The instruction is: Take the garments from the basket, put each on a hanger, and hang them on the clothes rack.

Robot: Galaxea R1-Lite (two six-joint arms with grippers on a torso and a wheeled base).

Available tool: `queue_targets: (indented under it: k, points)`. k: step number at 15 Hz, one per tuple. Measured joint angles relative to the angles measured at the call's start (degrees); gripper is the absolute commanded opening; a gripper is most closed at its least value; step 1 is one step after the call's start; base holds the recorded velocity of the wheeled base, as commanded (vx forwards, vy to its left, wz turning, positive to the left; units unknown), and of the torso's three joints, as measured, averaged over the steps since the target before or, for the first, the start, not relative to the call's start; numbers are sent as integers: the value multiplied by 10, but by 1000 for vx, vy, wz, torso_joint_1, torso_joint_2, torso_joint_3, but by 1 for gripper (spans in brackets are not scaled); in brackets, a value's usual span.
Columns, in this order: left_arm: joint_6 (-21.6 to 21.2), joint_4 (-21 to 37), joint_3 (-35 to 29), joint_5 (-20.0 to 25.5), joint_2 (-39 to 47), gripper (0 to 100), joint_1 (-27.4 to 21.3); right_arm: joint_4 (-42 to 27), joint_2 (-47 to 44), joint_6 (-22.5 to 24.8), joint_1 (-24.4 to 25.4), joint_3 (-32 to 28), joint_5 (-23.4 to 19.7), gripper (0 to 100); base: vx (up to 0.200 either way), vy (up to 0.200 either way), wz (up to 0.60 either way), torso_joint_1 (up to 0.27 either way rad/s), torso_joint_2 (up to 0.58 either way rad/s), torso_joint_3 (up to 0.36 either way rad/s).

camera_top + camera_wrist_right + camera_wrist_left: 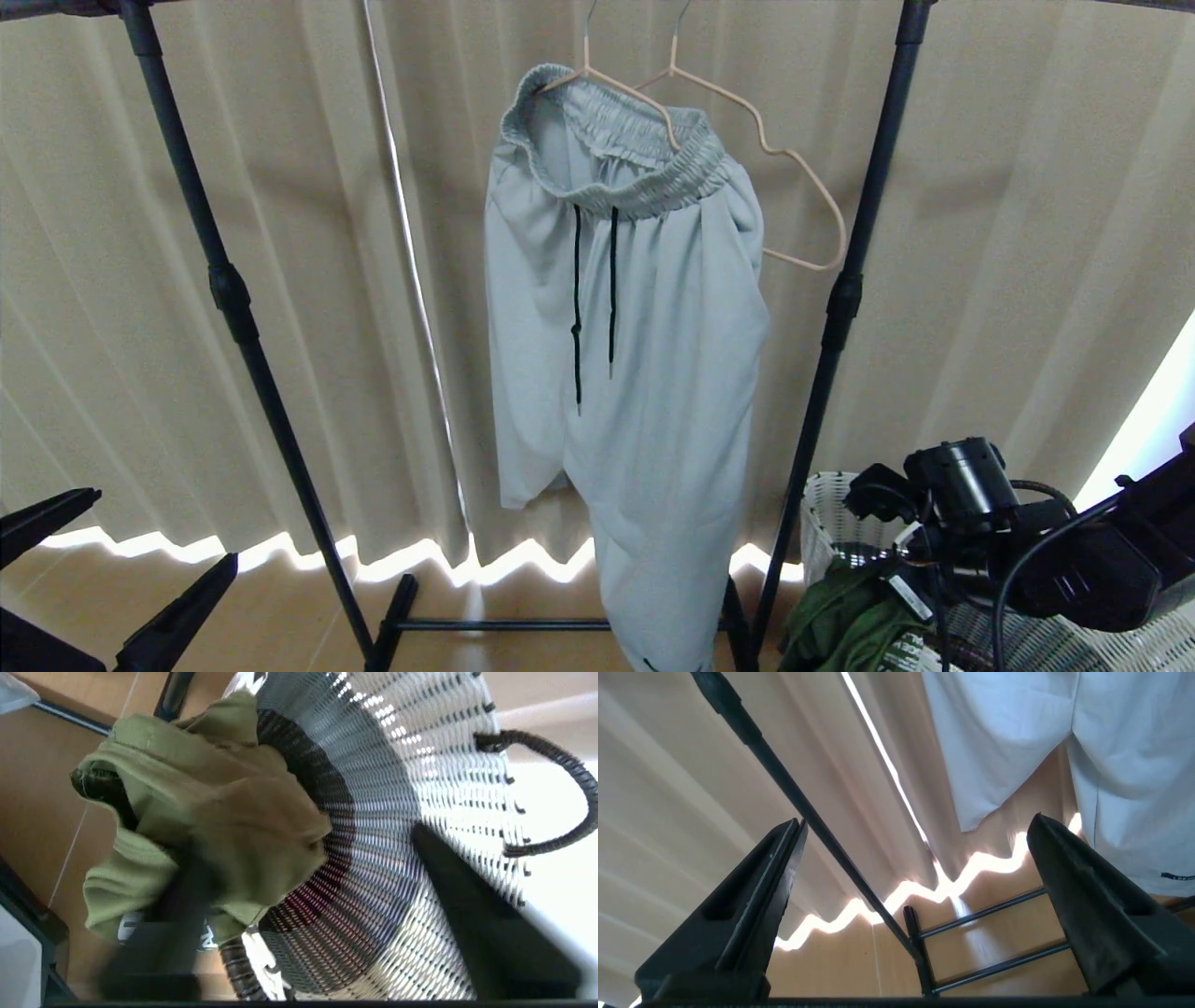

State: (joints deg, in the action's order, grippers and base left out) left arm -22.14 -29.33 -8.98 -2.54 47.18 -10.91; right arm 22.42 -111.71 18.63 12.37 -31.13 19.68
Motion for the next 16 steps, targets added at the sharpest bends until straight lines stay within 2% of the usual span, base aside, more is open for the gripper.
queue_targets:
  k: [4, 7, 11, 14, 16]
  points:
    - [0, 0, 0, 0, -1, 100, 1, 0, 40, -3, 0, 10, -3, 0, 0, 0, 0, 0, 0, 0]
    - [-1, 0, 3, 0, -1, 100, 0, 0, 117, -3, 2, 18, -10, 0, 0, 0, 0, 0, 0, 0]
    - [-1, 0, 10, 3, 0, 100, -4, -1, 233, -6, 2, 18, -50, 0, 0, 0, 0, 0, 0, 0]
    - [-9, 0, 9, 16, 14, 100, -22, 0, 293, -6, 11, -7, -76, 0, 0, 0, 0, 0, 0, 0]
    - [-33, 0, -5, 17, 33, 100, -31, -1, 310, -6, 26, -40, -83, 0, 0, 0, 0, 0, 0, 0]
